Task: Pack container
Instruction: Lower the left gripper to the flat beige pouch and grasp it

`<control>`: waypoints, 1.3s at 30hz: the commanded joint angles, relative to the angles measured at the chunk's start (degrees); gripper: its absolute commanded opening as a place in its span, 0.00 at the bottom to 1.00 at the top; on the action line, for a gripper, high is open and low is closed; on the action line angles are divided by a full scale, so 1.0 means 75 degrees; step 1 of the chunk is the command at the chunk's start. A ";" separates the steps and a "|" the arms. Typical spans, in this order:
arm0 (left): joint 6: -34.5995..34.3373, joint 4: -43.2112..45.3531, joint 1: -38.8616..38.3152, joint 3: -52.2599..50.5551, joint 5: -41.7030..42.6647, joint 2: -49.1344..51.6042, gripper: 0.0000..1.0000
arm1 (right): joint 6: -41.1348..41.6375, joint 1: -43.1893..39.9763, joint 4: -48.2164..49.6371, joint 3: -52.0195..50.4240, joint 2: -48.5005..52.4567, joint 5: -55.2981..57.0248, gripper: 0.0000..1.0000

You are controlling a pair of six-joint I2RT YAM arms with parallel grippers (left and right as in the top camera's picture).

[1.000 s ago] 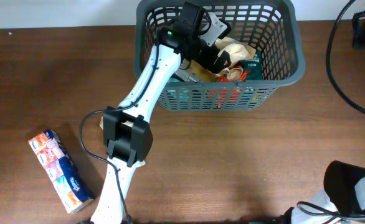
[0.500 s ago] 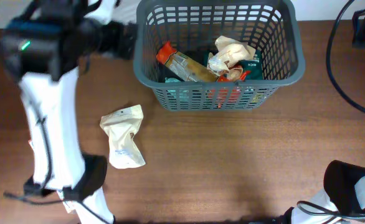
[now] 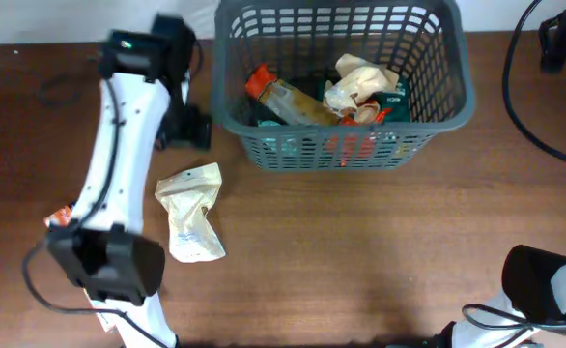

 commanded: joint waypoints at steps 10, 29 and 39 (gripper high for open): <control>-0.0720 0.1781 -0.0082 -0.4811 0.0131 -0.2267 0.99 | 0.0064 -0.0058 0.0020 -0.0020 0.0017 -0.0125 0.99; -0.1518 0.6126 0.0184 -0.9364 0.1084 -0.2661 0.99 | 0.0064 -0.0058 -0.0149 -0.0029 0.0020 -0.0411 0.99; -0.0965 0.8105 0.0306 -0.9364 0.0364 -0.2658 0.02 | 0.0064 -0.0058 -0.0254 -0.0029 0.0020 -0.0408 0.99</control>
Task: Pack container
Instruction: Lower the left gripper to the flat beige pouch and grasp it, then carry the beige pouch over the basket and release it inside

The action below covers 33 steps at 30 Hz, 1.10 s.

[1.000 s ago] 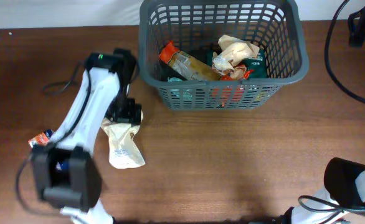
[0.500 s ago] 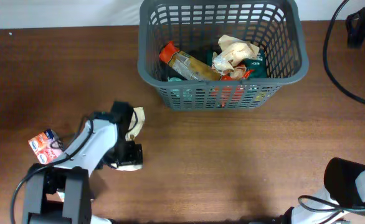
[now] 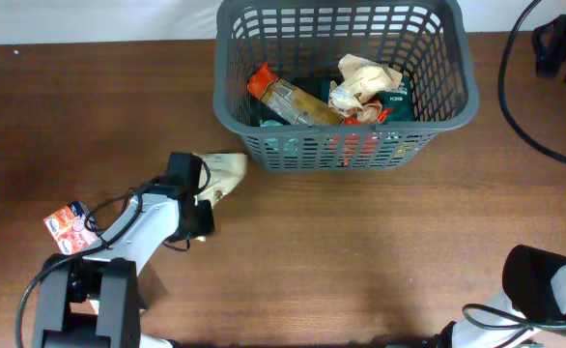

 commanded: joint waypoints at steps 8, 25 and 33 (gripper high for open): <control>0.0833 0.0061 0.0067 0.0647 -0.1699 -0.0134 0.02 | 0.0070 -0.0035 -0.0006 -0.0029 0.0020 -0.0090 0.99; 0.3054 -0.0842 0.0402 0.5968 -0.2495 -0.1049 0.02 | 0.0070 -0.0035 -0.0044 -0.0029 0.0020 -0.0090 0.99; 0.3500 -0.0219 0.0516 0.7131 -0.2034 -0.1049 0.01 | 0.0070 -0.0032 -0.0047 -0.0029 0.0020 -0.0090 0.99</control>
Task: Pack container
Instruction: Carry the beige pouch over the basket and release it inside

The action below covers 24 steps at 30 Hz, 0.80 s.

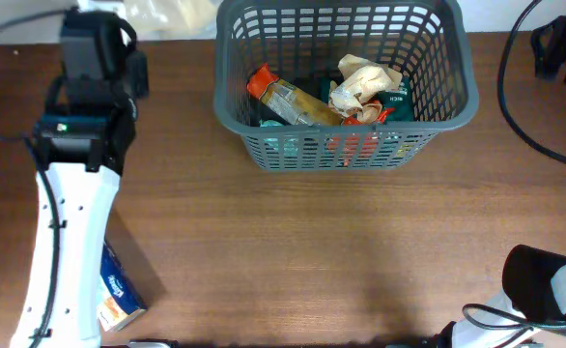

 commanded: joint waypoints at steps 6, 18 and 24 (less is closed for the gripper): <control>0.0236 0.0813 -0.0140 0.0545 0.2436 -0.0073 0.02 | 0.0064 -0.0029 -0.0006 -0.0029 0.0020 -0.0073 0.99; -0.0117 0.3279 -0.2069 0.0548 0.4829 0.1189 0.01 | 0.0064 -0.0026 -0.0009 -0.0029 0.0020 -0.0070 0.99; -0.0114 0.2850 -0.2961 0.0545 0.4835 0.2384 0.02 | 0.0064 -0.0026 -0.0009 -0.0032 0.0020 -0.0070 0.99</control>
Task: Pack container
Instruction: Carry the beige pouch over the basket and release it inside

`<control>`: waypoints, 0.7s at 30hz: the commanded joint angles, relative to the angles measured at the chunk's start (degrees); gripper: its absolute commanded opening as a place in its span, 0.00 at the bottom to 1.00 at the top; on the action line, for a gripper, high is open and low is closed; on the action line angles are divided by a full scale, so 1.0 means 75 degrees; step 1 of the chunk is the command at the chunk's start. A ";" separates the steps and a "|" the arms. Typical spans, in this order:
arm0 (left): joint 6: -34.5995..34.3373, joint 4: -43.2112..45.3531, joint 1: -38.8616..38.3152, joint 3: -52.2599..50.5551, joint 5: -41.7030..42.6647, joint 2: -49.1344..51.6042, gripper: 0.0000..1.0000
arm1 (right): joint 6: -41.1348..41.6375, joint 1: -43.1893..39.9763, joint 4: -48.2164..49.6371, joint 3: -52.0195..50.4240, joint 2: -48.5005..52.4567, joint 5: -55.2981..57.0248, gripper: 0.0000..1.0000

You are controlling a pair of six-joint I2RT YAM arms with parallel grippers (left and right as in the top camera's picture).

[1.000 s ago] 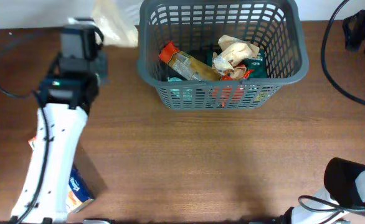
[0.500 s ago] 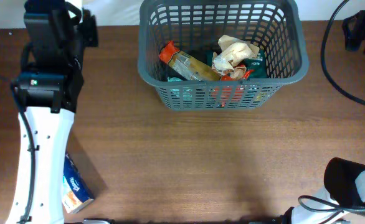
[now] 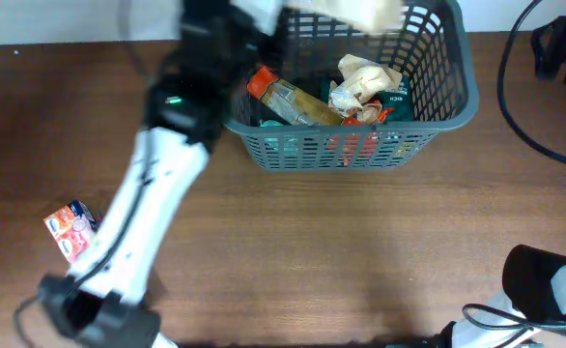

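Note:
A grey slatted basket (image 3: 462, 108) stands at the back of the table. It holds an orange-capped brown packet (image 3: 293, 101), a crumpled cream wrapper (image 3: 360, 79) and a green box (image 3: 396, 97). My left arm reaches from the front left up to the basket's back left corner, blurred by motion. Its gripper (image 3: 297, 8) sits at the frame's top edge, shut on a cream packet (image 3: 355, 12) that hangs over the basket's back rim. My right gripper (image 3: 563, 41) shows only as a dark shape at the far right, so its jaws are unreadable.
A small red and white packet (image 3: 70, 225) lies on the brown table (image 3: 360, 251) at the left. A black cable (image 3: 515, 106) curves along the right side. The right arm's base (image 3: 544, 290) fills the front right corner.
My left arm has swung right, from the back left corner of the table to the basket. The cream packet in its gripper has gone from left of the basket to over its back rim.
At first the cream packet lay on the table in front of the basket, with my left arm raised beside it. Then the left gripper was down at the packet. After that it held the packet high at the back left, and now holds it over the basket.

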 commanded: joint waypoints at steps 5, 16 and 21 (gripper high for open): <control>-0.0102 -0.0659 -0.0475 0.0102 0.0455 0.1285 0.02 | 0.0061 -0.0026 -0.0009 -0.0032 0.0020 -0.0070 0.99; -0.0105 -0.1192 -0.0481 0.0125 0.0737 0.1897 0.99 | 0.0061 -0.0026 -0.0006 -0.0032 0.0020 -0.0070 0.99; -0.0102 -0.1212 -0.0388 0.0819 0.0460 0.1789 0.99 | 0.0061 -0.0026 -0.0003 -0.0032 0.0020 -0.0070 0.99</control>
